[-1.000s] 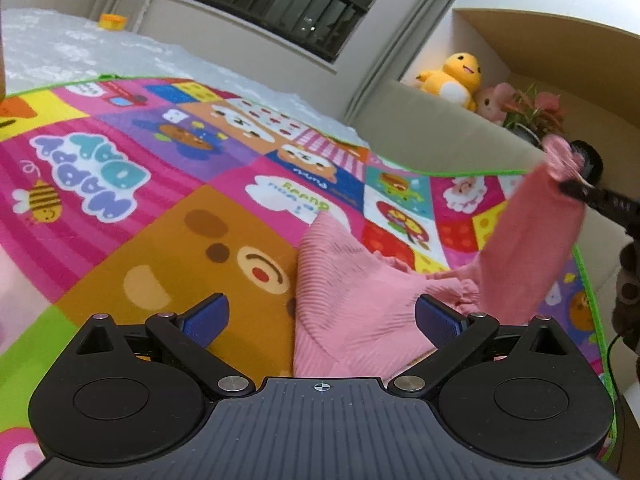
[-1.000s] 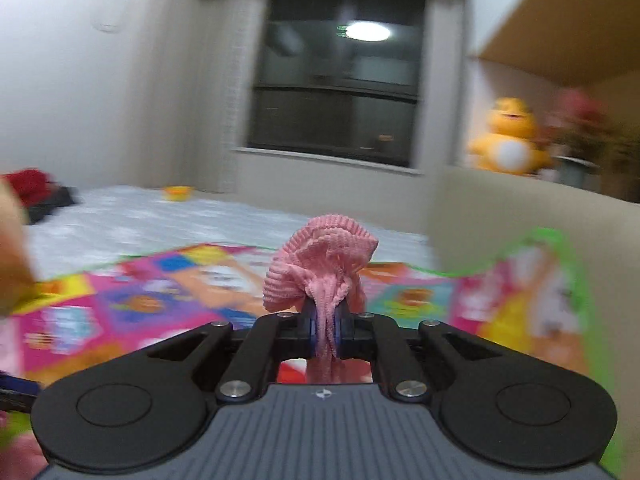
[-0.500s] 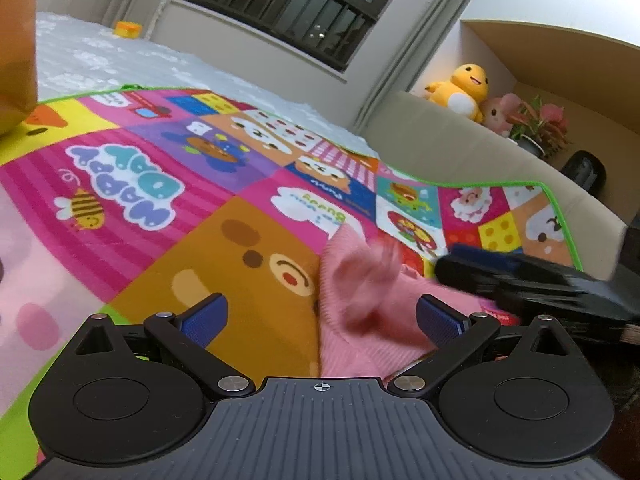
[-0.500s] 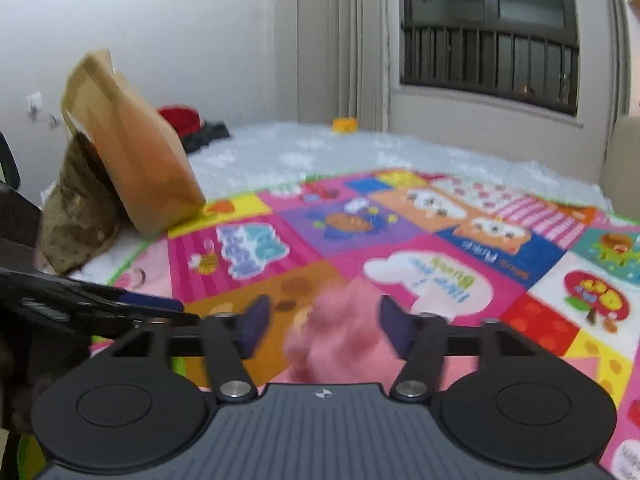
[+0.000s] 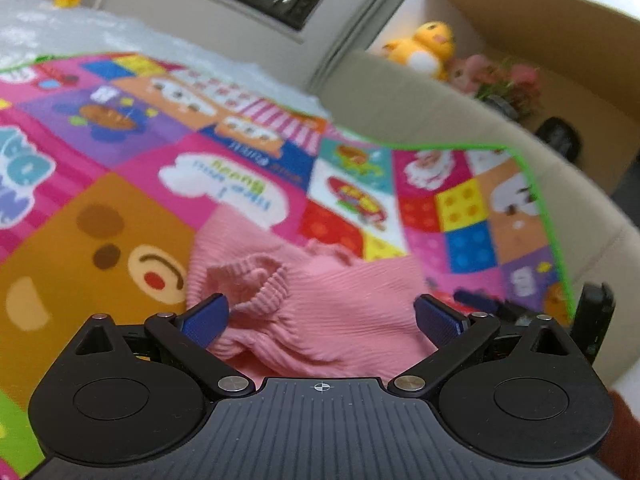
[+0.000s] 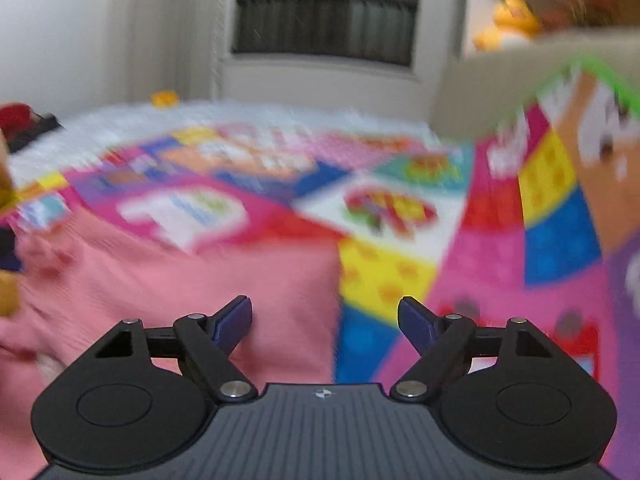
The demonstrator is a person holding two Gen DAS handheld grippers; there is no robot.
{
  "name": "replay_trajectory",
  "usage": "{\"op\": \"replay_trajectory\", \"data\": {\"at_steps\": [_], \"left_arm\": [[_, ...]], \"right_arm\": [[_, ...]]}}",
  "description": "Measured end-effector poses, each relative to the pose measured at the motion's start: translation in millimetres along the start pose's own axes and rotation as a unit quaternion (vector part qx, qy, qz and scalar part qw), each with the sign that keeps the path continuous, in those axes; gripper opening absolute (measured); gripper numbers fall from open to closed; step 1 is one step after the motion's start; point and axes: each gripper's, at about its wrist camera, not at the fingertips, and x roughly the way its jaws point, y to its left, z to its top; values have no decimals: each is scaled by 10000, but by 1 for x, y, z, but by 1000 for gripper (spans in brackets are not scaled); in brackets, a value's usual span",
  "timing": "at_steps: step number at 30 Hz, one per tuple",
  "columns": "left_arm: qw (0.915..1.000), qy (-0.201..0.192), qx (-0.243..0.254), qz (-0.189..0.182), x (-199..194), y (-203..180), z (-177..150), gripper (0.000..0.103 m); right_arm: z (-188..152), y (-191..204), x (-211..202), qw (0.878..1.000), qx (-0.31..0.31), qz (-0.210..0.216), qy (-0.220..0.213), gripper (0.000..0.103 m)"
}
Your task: Fold clothes
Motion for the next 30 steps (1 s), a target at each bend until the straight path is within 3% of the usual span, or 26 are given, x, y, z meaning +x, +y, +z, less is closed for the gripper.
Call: {"op": "replay_trajectory", "data": {"at_steps": [2, 7, 11, 16, 21, 25, 30], "left_arm": [[9997, 141, -93, 161, 14, 2, 0, 85], [9987, 289, -61, 414, 30, 8, -3, 71], [9984, 180, 256, 469, 29, 0, -2, 31], [9929, -311, 1082, 384, 15, -29, 9, 30], [9876, -299, 1426, 592, 22, -30, 11, 31], [9848, -96, 1423, 989, 26, -5, 3, 42], [9827, -86, 1347, 1271, 9, 20, 0, 66]], "right_arm": [[-13, -5, 18, 9995, 242, 19, 204, 87], [-22, -5, 25, 9991, 378, 18, 203, 94], [-24, -9, 25, 9988, 456, 62, 183, 96], [-25, -9, 24, 9988, 456, 79, 131, 98], [-25, -9, 24, 9987, 483, 94, 120, 99], [-25, -9, 24, 9988, 473, 97, 124, 99], [-25, -8, 25, 9988, 451, 113, 135, 102]]}}
